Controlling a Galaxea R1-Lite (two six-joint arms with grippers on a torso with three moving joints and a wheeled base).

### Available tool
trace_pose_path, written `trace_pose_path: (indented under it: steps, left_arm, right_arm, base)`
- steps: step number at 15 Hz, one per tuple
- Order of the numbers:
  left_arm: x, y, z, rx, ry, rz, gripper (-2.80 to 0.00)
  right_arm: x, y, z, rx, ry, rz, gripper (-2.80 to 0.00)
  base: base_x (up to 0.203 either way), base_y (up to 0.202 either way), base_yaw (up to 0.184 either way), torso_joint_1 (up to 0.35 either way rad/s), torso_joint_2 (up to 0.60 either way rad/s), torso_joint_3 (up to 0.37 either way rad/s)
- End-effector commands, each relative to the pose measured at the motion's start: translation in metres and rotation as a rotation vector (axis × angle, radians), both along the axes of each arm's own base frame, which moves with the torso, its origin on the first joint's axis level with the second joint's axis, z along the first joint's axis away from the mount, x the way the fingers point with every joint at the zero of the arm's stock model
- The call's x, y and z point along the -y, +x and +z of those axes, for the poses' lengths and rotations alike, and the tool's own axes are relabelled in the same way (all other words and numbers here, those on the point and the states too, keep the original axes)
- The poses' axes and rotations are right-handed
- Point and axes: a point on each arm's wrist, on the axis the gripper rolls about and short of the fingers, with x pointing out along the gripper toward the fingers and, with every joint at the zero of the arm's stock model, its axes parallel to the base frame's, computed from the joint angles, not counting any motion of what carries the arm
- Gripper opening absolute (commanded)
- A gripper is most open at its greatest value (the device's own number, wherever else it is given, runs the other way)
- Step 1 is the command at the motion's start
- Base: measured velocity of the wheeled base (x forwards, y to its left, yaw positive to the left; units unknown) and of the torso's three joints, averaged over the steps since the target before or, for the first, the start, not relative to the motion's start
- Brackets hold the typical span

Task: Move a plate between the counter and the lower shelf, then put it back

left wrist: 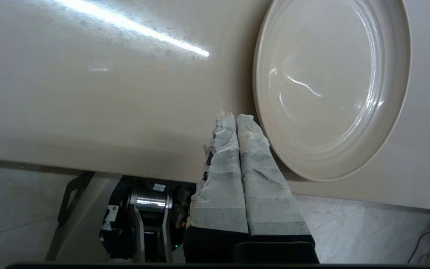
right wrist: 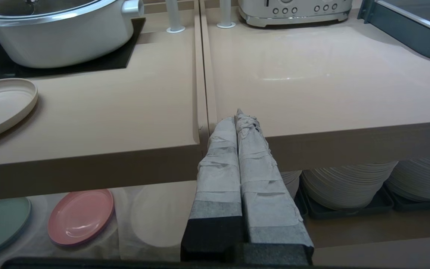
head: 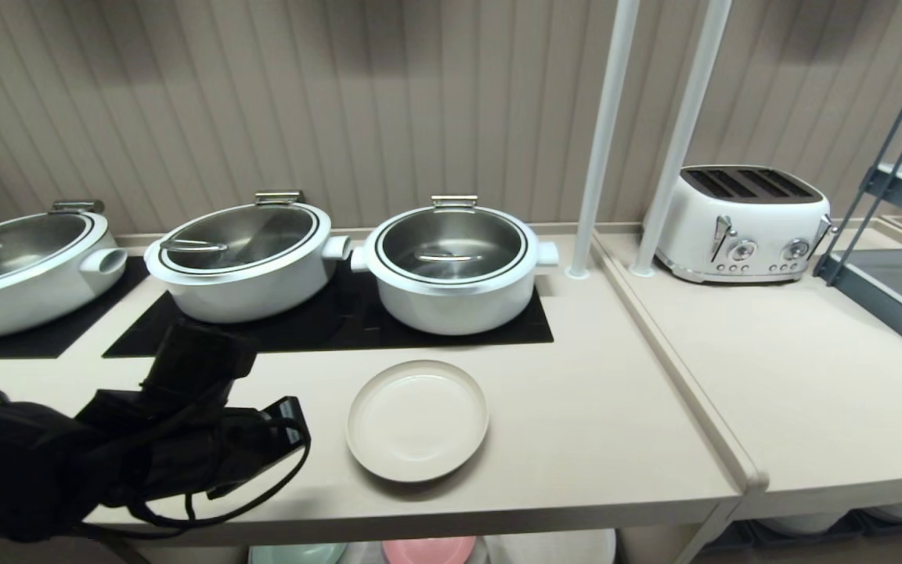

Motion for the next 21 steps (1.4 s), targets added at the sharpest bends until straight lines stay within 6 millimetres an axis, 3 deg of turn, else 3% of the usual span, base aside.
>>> trace_pose_path:
  steps: [1,7,11,16,21]
  left_arm:
    - [-0.010,-0.006,0.009,0.036,-0.011,0.031,-2.80]
    - [-0.040,-0.014,0.030,0.137,0.023,0.087,-2.80]
    - [-0.048,-0.038,0.041,0.210,0.061,0.068,-2.80]
    - [-0.060,-0.096,0.048,0.355,0.170,-0.025,-2.80]
    - [-0.076,-0.157,0.023,0.466,0.363,-0.104,-2.80]
  right_arm:
    - [0.000,0.000,0.000,0.001,0.002,0.000,-2.80]
    - [0.000,0.000,0.000,0.001,0.000,0.000,-2.80]
    - [0.000,0.000,0.000,0.001,0.000,0.000,-2.80]
    - [0.000,0.000,0.000,0.001,0.000,0.000,-2.80]
    - [0.000,0.000,0.000,0.001,0.000,0.000,-2.80]
  base:
    - [0.000,0.000,0.000,0.000,0.00,0.000]
    - [0.000,0.000,0.000,0.000,0.00,0.000]
    - [0.000,0.000,0.000,0.000,0.00,0.000]
    - [0.000,0.000,0.000,0.000,0.00,0.000]
    - [0.000,0.000,0.000,0.000,0.00,0.000]
